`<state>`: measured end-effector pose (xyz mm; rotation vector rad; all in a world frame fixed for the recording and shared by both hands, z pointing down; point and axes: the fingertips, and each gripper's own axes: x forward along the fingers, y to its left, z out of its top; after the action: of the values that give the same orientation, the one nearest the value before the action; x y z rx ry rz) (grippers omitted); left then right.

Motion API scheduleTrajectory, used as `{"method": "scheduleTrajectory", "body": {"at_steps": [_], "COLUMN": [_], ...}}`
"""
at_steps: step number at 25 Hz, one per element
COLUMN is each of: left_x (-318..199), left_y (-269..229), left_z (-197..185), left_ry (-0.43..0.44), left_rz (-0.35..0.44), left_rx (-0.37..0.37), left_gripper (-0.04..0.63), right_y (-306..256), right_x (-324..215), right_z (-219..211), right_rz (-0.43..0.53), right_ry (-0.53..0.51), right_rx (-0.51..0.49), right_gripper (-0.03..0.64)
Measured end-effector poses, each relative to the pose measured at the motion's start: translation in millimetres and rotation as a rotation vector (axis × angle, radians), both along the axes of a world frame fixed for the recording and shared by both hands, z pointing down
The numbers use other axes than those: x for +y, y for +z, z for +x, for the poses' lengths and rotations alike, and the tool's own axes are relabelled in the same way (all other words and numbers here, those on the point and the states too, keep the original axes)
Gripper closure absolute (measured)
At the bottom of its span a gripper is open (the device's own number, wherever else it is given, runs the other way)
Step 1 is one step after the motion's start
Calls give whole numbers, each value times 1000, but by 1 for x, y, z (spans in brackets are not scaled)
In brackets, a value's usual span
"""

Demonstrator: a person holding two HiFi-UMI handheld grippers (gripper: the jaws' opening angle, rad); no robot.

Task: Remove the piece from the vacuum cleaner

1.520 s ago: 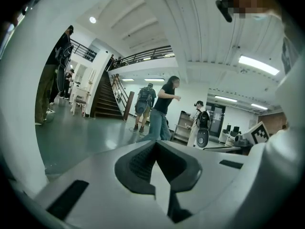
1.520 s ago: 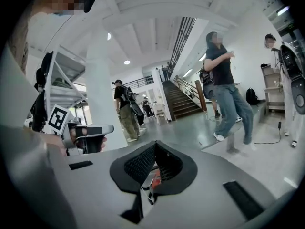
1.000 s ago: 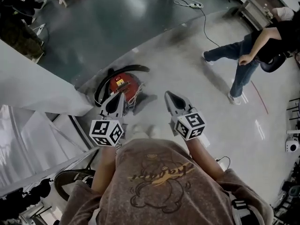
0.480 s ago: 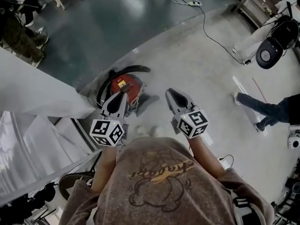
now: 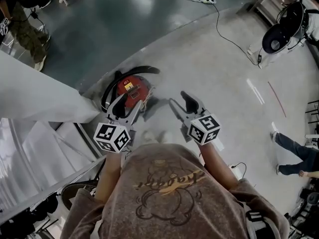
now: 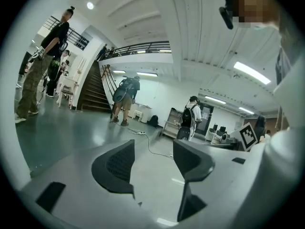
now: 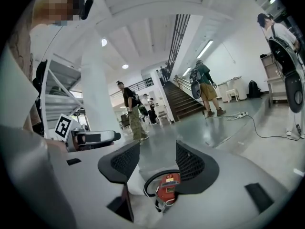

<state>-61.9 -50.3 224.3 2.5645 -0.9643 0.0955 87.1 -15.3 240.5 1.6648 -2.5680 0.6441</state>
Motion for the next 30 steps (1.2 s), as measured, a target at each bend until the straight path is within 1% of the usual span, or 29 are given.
{"method": "scheduleTrajectory", "body": {"at_steps": [2,5,10,16,20,26,30], "left_x": [-2,-8,-21,-25,-28,-29,-32], "left_y": [7,21,64,149,212,309,370], "left_z": [1,2,6,8,10,16,25], "left_ry": [6,12,38,72,71,76,101], "left_rz": [-9,-31,-92,-188,-271,-369,-393], "left_rx": [-9,-30,-86,-166,-199,-209,-232], "left_gripper": [357,356,356,354,354,353,337], "right_y": [5,13,53,142,202,302,363], "right_x": [-3,-10,-25,-33,-39,-41,-48], "right_z": [-1,-6,-20,-29,-32,-40,-39], "right_rz": [-24,-54,-118,-243,-327,-404,-416], "right_ry": [-19,-49,-149,-312,-378,-463,-530], "right_rx": [-16,-37,3,145,178,243,311], "right_gripper": [399,391,391,391,391,391,388]}}
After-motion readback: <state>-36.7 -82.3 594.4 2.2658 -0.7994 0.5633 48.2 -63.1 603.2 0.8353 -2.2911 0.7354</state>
